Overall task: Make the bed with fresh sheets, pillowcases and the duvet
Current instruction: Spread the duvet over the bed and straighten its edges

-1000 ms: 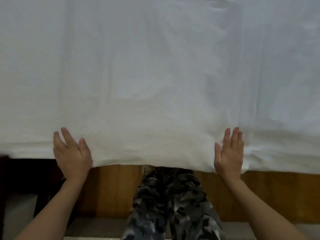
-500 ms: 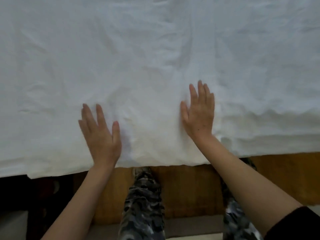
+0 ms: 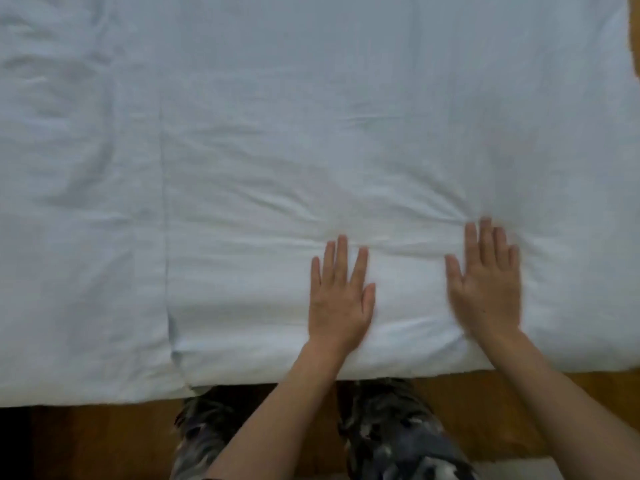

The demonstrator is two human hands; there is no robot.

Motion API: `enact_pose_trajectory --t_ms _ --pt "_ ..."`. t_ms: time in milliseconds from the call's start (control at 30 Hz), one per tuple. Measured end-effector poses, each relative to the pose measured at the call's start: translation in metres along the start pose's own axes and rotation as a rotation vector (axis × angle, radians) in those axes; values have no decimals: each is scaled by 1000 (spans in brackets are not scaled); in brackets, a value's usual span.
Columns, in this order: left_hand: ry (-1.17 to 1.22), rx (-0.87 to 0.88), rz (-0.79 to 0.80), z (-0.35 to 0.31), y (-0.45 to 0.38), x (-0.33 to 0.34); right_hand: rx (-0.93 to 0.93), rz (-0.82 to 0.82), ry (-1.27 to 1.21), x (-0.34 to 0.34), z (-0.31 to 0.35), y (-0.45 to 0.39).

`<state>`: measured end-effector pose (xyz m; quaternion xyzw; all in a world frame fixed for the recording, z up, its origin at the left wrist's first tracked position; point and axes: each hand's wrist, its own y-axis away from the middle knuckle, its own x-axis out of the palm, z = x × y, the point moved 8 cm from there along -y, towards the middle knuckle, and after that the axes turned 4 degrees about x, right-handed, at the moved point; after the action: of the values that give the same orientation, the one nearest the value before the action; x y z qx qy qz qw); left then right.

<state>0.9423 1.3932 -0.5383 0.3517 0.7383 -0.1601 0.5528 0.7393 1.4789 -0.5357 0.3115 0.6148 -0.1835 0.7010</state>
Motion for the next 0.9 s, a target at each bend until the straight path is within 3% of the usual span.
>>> enact_pose_trajectory --t_ms 133,267,367,467,633,733,900 --pt "-32 232 73 -88 -14 29 259 37 -1 -13 -107 -4" --pt "22 332 80 -106 -20 20 418 -34 -88 -23 -106 -13" --pt "104 189 -61 -47 -42 -20 178 -113 -134 -35 -33 -33" --pt "19 -44 -205 64 -87 -71 -160 -132 -116 -37 81 -62" --pt "-193 -450 -242 247 -118 -144 -527 -82 -115 -34 270 -97" --pt "-203 -544 -179 299 -110 -147 -569 -61 -97 -29 322 -107" --pt "-126 -595 -102 281 -94 -111 -431 -1 -83 -10 274 -130"
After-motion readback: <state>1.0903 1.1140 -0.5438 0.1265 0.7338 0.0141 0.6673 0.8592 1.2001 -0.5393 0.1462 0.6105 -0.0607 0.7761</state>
